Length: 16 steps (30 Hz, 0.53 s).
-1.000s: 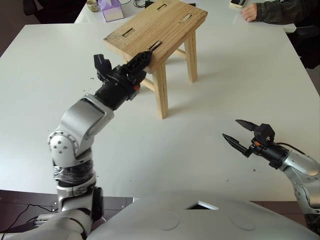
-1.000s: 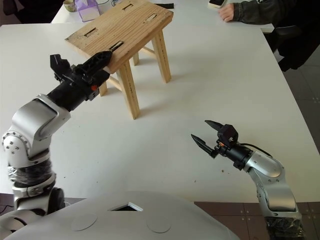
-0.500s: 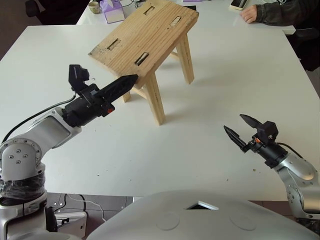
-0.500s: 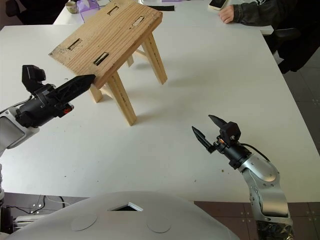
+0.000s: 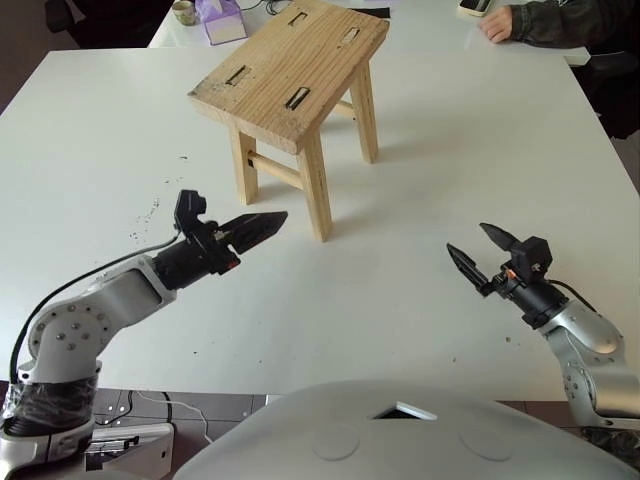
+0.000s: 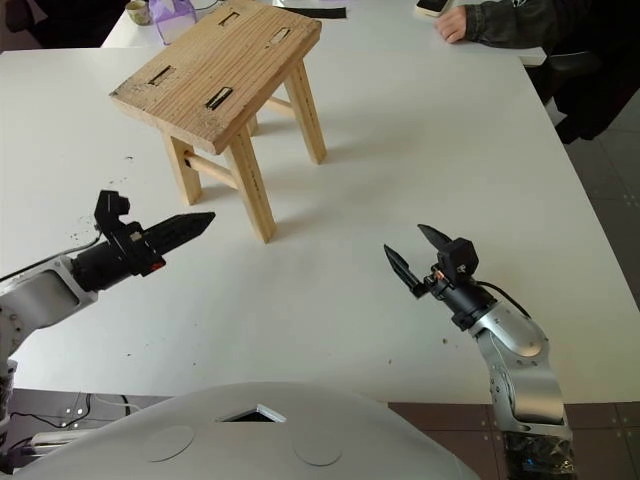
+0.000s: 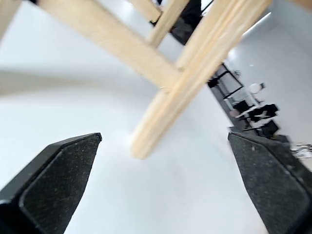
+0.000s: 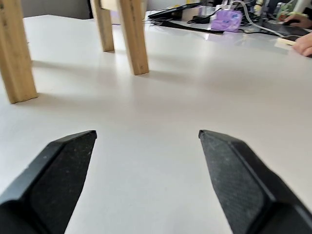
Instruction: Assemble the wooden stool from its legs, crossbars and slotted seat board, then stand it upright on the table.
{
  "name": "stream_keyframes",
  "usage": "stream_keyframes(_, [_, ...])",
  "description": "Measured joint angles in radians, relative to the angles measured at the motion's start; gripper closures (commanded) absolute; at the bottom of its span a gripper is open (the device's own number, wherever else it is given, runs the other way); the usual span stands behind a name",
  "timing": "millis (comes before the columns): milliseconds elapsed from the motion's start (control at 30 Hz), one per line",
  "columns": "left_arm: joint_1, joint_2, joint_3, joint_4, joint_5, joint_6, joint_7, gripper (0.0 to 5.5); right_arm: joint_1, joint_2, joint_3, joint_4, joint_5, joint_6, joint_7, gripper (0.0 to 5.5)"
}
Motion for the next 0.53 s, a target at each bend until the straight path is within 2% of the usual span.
stream_keyframes(167, [-0.051,-0.048,-0.075,0.141,0.438,-0.283,0.058,0.70,-0.087,0.127,-0.028,0.020,-0.024,0.011,-0.203,1.61])
stream_keyframes(333, [-0.278,-0.244,-0.174,0.475,0.915,-0.628,0.256,0.70,-0.315,0.276,-0.040,0.257,-0.131,-0.104,-0.433,1.61])
stream_keyframes(433, [-0.384,-0.334,-0.193,0.631,1.023,-0.736,0.277,0.70,-0.432,0.266,-0.040,0.411,-0.191,-0.167,-0.464,1.61])
stream_keyframes(533, [-0.409,-0.387,-0.191,0.737,1.084,-0.817,0.278,0.70,-0.483,0.257,-0.038,0.517,-0.212,-0.210,-0.467,1.61])
